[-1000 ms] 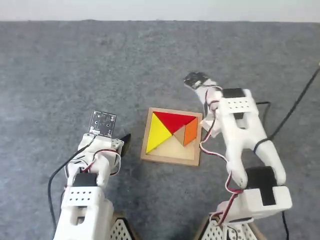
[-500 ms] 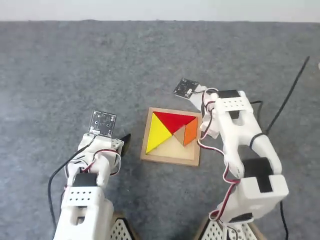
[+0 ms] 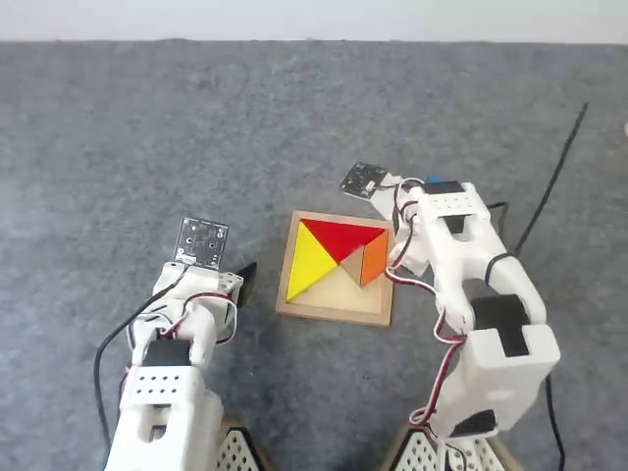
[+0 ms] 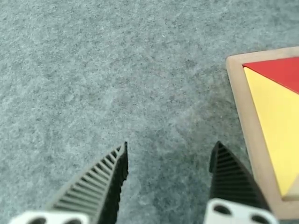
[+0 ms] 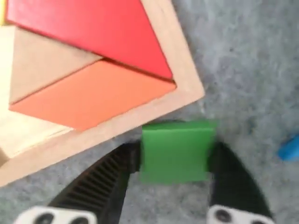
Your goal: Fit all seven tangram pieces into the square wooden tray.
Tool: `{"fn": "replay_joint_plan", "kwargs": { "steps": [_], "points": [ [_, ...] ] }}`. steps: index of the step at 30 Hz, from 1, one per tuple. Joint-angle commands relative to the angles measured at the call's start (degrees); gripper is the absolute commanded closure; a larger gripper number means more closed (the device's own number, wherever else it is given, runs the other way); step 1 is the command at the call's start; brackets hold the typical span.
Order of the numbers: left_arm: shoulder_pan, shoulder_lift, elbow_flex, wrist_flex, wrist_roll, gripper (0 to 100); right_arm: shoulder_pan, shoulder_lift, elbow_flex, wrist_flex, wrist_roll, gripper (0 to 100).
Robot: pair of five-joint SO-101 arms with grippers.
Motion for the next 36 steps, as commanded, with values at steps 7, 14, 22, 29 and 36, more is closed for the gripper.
{"fn": "replay_joint_plan", "kwargs": {
  "steps": [7, 14, 22, 29, 36],
  "points": [
    [-0.18, -1.05, -0.31, -1.32, -0.53, 72, 1.89, 0.13, -4.40, 6.46, 0.35, 90.1],
    [-0.18, -1.05, -0.31, -1.32, -0.53, 72, 5.32, -6.37, -17.85, 21.93, -2.64, 90.2],
    [-0.18, -1.05, -0.31, -1.32, -0.53, 72, -11.65, -18.24, -14.42, 29.32, -15.91, 90.2],
    [-0.18, -1.05, -0.31, -1.32, -0.53, 72, -26.68, -17.54, -6.42, 22.81, -29.71, 90.2],
    [-0.18, -1.05, -0.31, -1.32, -0.53, 72, -30.73, -8.84, -7.12, 18.15, -35.43, 90.2]
  ]
}}
